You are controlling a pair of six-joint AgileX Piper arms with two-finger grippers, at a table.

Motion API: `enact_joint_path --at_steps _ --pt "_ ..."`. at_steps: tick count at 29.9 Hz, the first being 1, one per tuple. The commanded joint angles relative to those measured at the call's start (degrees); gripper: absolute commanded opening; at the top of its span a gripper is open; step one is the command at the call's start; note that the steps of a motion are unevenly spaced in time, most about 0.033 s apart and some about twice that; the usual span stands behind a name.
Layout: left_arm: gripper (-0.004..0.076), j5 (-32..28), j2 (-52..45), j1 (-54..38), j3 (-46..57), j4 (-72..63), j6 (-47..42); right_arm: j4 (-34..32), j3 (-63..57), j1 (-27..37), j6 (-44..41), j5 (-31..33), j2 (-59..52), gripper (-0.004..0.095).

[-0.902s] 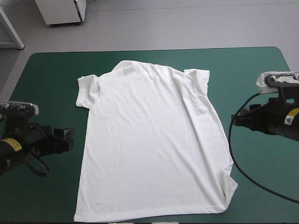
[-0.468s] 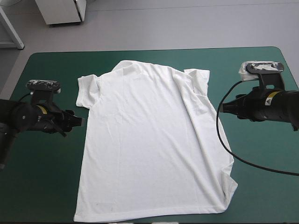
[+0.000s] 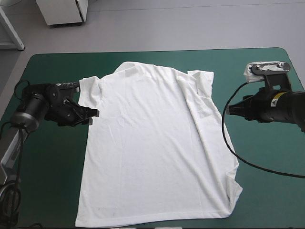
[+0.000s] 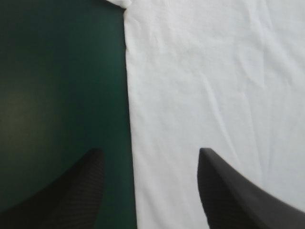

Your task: Fold the cloth

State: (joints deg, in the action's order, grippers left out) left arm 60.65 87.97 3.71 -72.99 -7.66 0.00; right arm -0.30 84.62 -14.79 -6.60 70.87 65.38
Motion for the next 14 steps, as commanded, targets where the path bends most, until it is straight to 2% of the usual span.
enact_joint_path --at_steps 1,10,14 --pt "0.0419 -4.49 1.85 -0.18 -1.96 -1.56 -0.3 -1.52 1.83 0.16 0.52 -3.58 -0.8 0.0326" --pt "0.0418 -9.85 11.78 -0.18 -5.7 -0.95 -1.83 -1.86 1.83 0.16 0.52 -3.73 -0.8 0.0322" --pt "0.0417 -9.51 16.32 -0.18 -8.72 -0.54 -1.83 -1.96 1.83 0.16 0.52 -3.73 -0.8 0.0322"
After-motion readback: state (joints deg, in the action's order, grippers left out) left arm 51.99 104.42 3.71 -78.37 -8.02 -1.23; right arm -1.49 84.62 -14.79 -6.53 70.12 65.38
